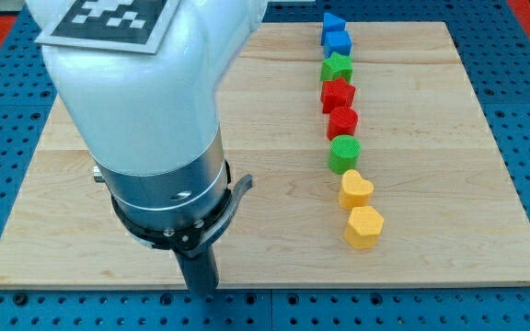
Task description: Point your arm close to the yellow hexagon
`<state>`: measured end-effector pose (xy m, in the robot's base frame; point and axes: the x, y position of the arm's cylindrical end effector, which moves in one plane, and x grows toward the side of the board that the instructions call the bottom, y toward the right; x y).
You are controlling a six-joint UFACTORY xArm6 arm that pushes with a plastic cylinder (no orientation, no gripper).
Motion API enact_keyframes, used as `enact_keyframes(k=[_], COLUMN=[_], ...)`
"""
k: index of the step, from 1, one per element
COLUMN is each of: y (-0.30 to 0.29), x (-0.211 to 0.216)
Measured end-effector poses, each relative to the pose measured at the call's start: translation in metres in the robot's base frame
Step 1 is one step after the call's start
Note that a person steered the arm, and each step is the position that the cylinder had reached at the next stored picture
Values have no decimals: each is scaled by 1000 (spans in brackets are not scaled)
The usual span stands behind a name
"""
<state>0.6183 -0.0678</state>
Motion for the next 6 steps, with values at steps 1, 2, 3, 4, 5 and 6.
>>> enact_keyframes(k=[1,2,3,4,5,6], y=[0,0,0,6,49,62], x=[-1,-2,-3,-4,-1,-1])
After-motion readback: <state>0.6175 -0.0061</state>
